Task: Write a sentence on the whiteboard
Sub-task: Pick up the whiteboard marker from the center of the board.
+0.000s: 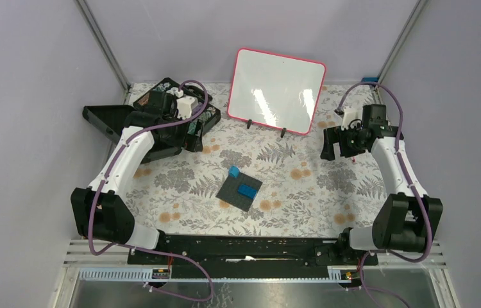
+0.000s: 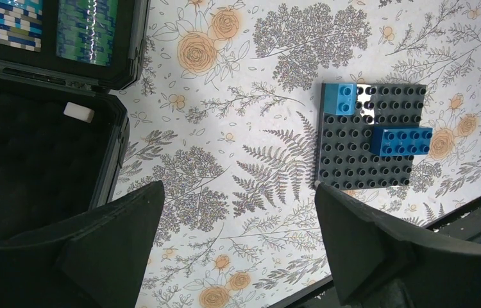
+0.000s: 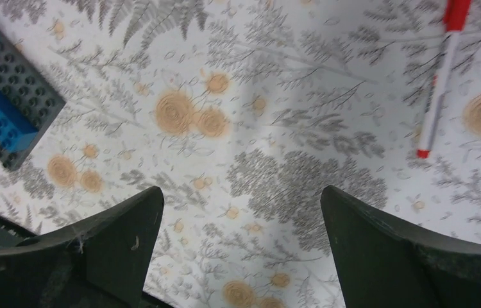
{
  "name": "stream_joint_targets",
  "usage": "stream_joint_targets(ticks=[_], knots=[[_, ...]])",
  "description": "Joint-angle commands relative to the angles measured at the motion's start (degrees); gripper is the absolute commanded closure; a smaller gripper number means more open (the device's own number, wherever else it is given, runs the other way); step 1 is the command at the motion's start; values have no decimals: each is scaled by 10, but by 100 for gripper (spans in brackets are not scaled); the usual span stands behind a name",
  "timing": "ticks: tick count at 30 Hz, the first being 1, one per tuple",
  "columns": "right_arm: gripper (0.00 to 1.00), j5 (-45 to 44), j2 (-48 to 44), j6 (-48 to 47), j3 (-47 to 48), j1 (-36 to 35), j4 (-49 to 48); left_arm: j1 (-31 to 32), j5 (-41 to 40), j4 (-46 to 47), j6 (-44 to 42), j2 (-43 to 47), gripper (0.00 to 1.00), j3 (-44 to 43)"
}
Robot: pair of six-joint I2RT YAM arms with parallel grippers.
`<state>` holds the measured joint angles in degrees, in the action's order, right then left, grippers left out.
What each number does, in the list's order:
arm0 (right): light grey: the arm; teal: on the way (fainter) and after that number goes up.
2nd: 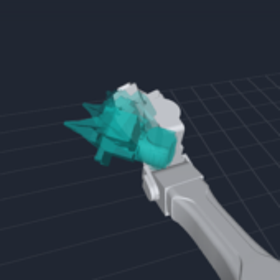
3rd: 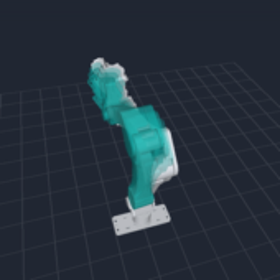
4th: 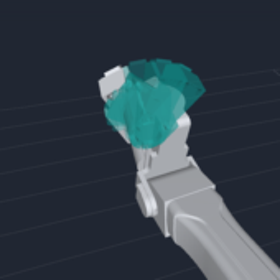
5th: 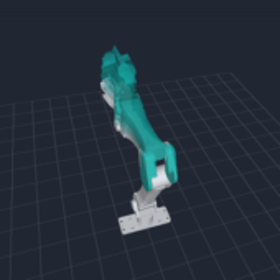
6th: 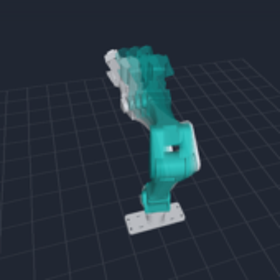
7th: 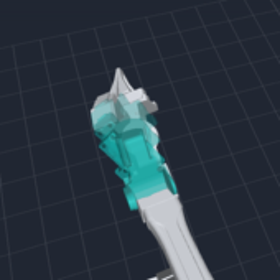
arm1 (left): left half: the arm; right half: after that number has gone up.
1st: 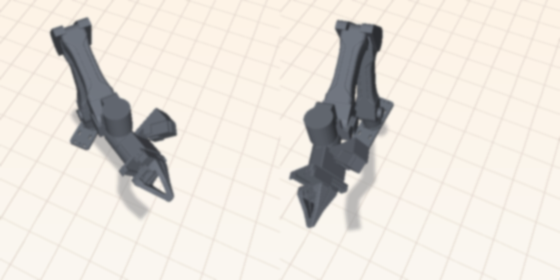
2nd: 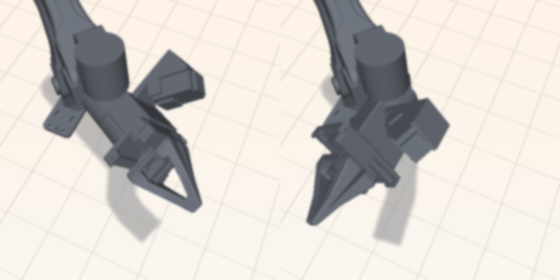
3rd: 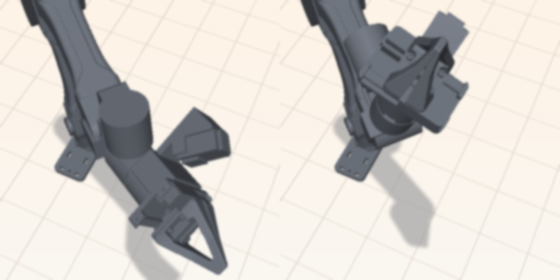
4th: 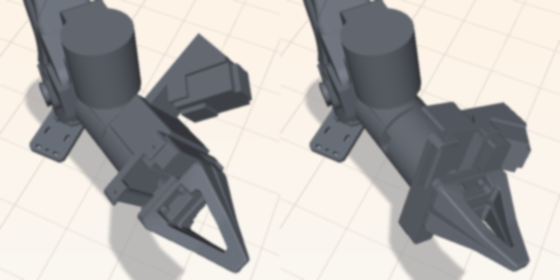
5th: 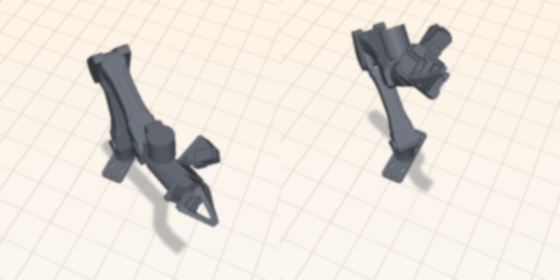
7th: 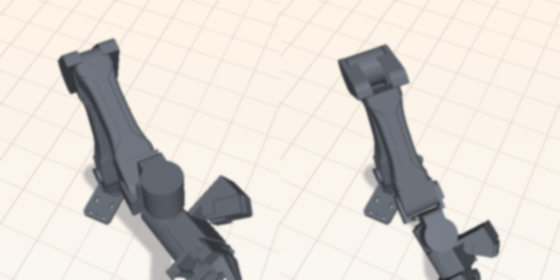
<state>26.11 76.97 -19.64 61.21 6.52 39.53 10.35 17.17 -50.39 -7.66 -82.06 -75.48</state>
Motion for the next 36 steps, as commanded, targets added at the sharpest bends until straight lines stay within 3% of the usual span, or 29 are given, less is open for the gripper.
stream_joint_targets(ticks=[1, 10, 15, 36], knots=[[0, -61, 63, -35, 82, 2, 8, -2, 20, 21, 10, 17, 1, -18], [1, -104, 249, -103, 270, 52, 72, -1, 42, 18, 3, 16, 1, -16], [7, -103, 337, -123, 339, 73, 107, 1, 38, 18, 1, 16, 1, -16], [42, -144, 462, -149, 309, 75, 42, 25, 28, 19, 13, -9, 1, -37]])
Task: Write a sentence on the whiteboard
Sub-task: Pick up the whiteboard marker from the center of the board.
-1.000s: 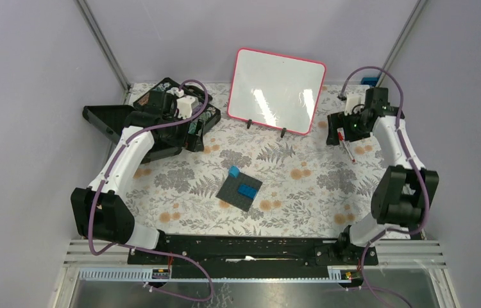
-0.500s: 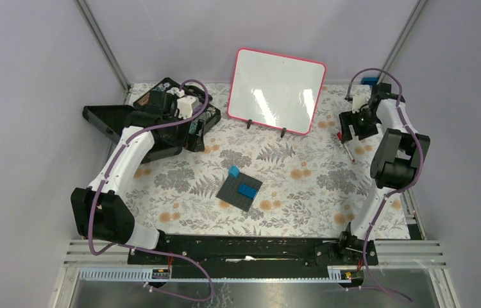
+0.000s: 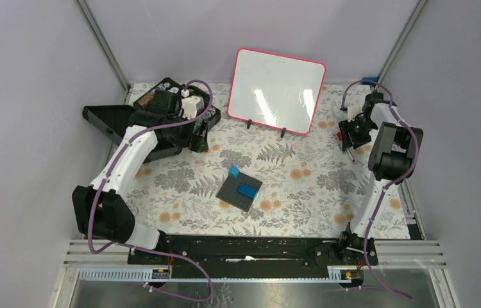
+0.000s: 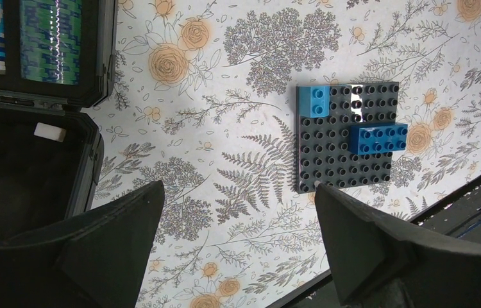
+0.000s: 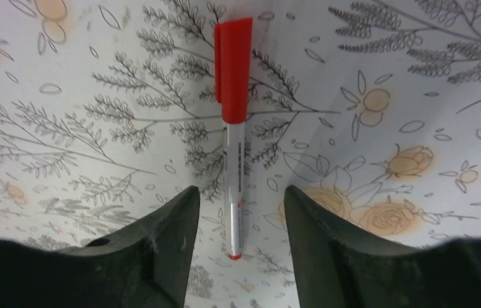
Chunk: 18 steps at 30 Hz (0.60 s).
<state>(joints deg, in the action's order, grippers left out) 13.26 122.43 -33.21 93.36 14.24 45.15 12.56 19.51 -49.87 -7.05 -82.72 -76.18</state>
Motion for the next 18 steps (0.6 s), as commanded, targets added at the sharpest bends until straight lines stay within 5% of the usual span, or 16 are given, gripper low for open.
stream_joint_targets(ticks=[1, 6, 9, 11, 18], knots=[[45, -16, 9, -14, -19, -2, -19, 4, 5, 13, 7, -2, 1, -30], [63, -17, 3, -21, -50, -6, -30, 8, 8, 13, 11, -7, 1, -35], [90, -10, -12, -25, -66, -11, -26, 11, 17, 14, 12, -12, 1, -44], [98, 8, -28, -28, -69, -12, -14, 12, 26, 16, 13, -18, 1, -50], [100, 123, -113, -44, -32, -34, 109, 19, 67, 16, -13, -22, 1, -87]])
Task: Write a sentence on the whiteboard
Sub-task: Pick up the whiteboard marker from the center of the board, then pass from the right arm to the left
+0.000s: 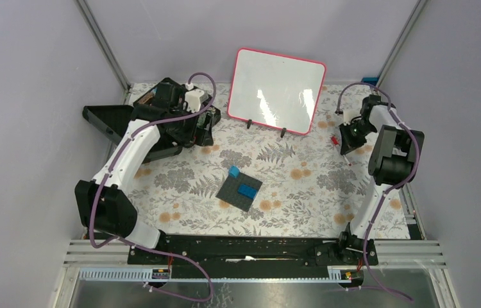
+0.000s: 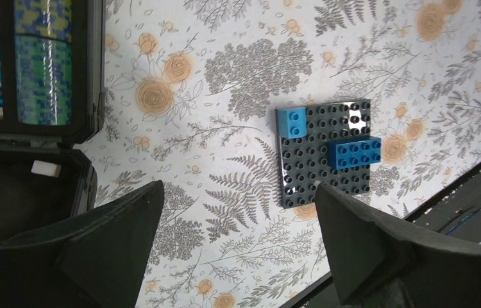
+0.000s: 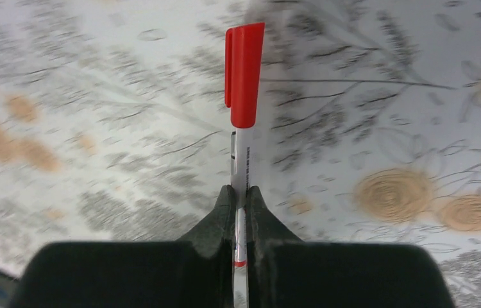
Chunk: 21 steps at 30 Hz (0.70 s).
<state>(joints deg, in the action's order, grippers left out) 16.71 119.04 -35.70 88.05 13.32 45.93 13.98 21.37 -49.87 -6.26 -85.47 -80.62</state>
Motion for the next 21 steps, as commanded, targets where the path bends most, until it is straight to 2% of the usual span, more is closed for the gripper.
stream_joint_targets(ticks=[1, 6, 9, 13, 17, 21], knots=[[100, 107, -94, -24, 25, -37, 126, 6, 60, 16, -30, 7, 1, -47], [100, 215, -143, -20, 53, -138, 234, 24, 108, 19, -96, 16, 1, -57], [100, 269, -159, -4, 61, -211, 263, 60, 79, 8, -163, 23, 1, -73], [100, 335, -183, 11, 44, -290, 261, 116, 78, -11, -257, 42, 1, -82], [100, 364, -186, 13, 42, -356, 278, 184, 53, -25, -380, 73, 1, -54], [100, 405, -175, 6, 44, -395, 310, 237, 19, -25, -416, 81, 5, -40]])
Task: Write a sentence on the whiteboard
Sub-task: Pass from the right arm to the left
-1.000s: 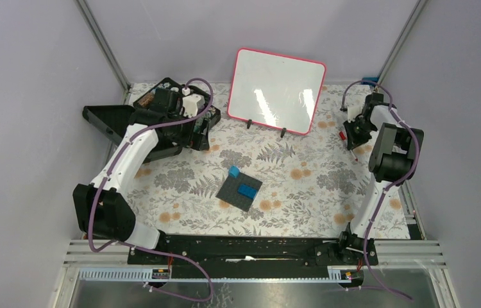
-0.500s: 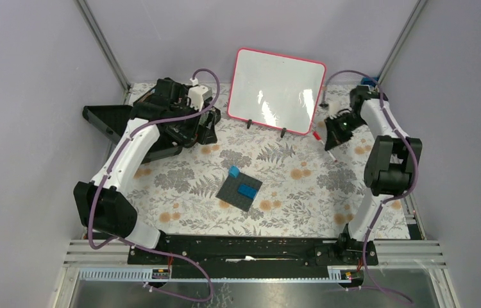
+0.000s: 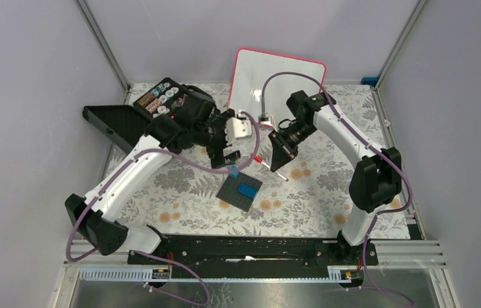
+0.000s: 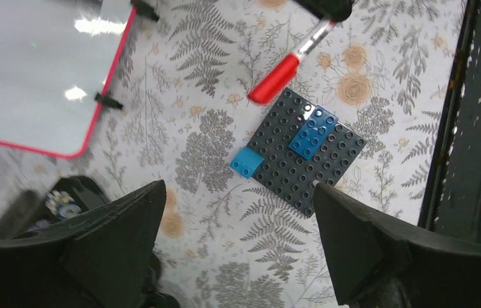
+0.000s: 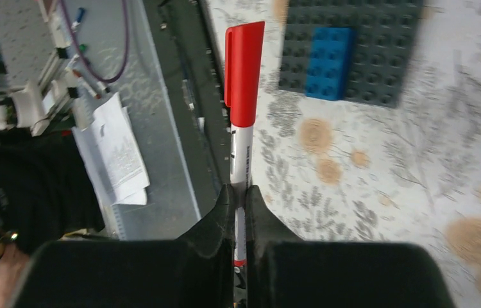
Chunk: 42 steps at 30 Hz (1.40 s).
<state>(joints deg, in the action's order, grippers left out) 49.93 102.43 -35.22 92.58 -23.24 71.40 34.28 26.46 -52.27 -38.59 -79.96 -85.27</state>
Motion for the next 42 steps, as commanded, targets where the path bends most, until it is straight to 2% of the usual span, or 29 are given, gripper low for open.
stream_joint_targets(ticks=[1, 8, 16, 23, 27, 28, 30, 31, 33, 36, 37, 42], knots=[[100, 85, -2, 0, 2, -35, 67, 46, -37, -1, -101, 27, 6, 12], [100, 161, 40, -30, 23, -53, 130, 145, -139, 23, -198, 90, 15, 93], [100, 180, 33, -20, 16, -82, 127, 175, -151, 78, -214, 101, 22, 119], [100, 183, 26, -14, 7, -93, 122, 214, -185, 99, -231, 94, 35, 148], [100, 184, 20, -11, 0, -94, 118, 214, -184, 104, -222, 94, 50, 154], [100, 185, 18, -11, 0, -95, 118, 215, -182, 104, -220, 93, 56, 156], [99, 182, 15, -7, 6, -94, 116, 215, -178, 104, -207, 96, 74, 160], [92, 177, 12, -5, 12, -94, 114, 215, -176, 104, -194, 97, 83, 162], [73, 166, 3, 7, 28, -90, 107, 214, -168, 98, -159, 96, 99, 160], [44, 155, -16, 53, 51, -68, 74, 208, -138, 81, -102, 94, 100, 150], [38, 150, -21, 63, 59, -55, 61, 202, -121, 76, -78, 92, 100, 145], [22, 148, -36, 61, 110, 43, 51, 145, -13, 33, 41, 65, 100, 95]])
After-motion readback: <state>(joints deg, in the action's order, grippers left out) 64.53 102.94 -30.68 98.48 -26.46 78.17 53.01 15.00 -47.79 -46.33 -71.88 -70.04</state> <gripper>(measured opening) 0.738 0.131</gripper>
